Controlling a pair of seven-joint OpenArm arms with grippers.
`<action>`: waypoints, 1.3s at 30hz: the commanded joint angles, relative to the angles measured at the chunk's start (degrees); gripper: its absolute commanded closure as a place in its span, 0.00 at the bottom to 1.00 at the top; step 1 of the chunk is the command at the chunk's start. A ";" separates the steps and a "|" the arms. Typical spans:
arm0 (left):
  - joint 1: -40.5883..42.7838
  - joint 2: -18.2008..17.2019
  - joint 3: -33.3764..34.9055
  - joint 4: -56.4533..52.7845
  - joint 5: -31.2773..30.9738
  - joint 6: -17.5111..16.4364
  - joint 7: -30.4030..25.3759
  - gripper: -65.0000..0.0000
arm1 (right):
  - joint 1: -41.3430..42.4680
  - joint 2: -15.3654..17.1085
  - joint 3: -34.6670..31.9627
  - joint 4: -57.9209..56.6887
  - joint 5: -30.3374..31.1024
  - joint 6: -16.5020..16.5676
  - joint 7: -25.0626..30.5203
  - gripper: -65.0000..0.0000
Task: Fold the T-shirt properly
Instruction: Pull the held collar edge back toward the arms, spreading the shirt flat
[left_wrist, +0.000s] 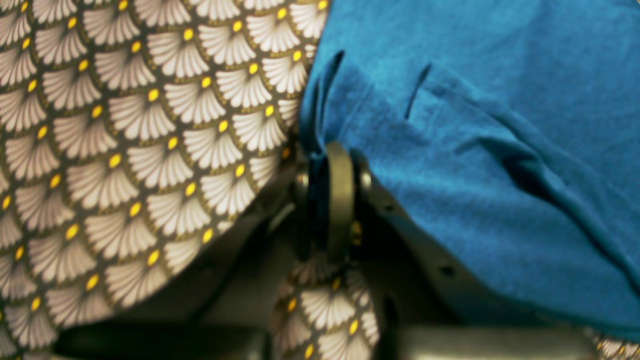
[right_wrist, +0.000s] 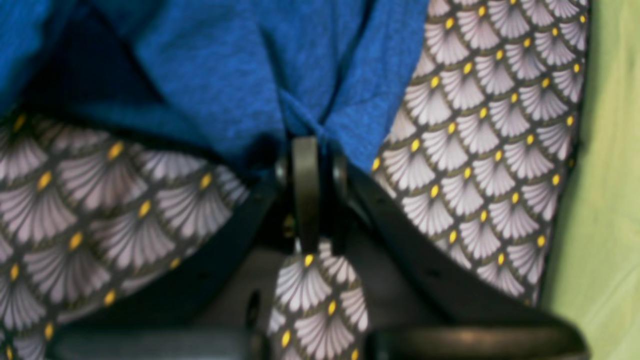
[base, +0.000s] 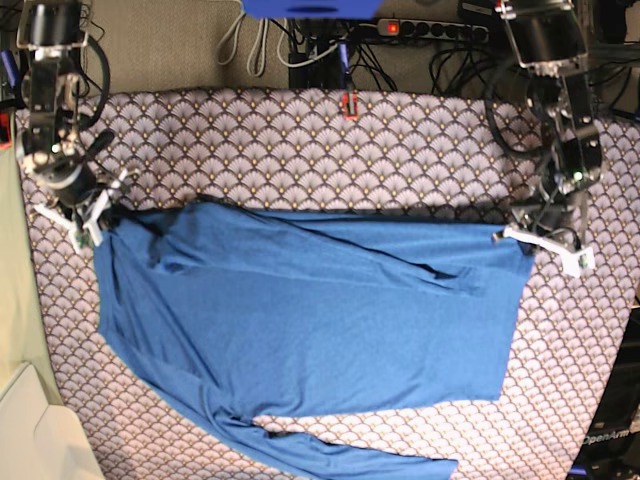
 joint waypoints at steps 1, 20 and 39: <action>-0.15 -0.87 -0.35 1.56 0.17 0.25 -0.03 1.00 | 0.06 1.14 0.51 1.66 0.10 -0.24 1.09 1.00; 8.38 -0.96 -1.85 10.88 0.17 0.25 5.51 1.00 | -7.15 1.84 6.31 5.70 0.19 8.29 0.82 1.00; 14.88 -0.96 -4.05 18.00 0.17 0.25 10.96 1.00 | -12.87 -0.88 11.14 8.78 0.10 14.22 1.26 1.00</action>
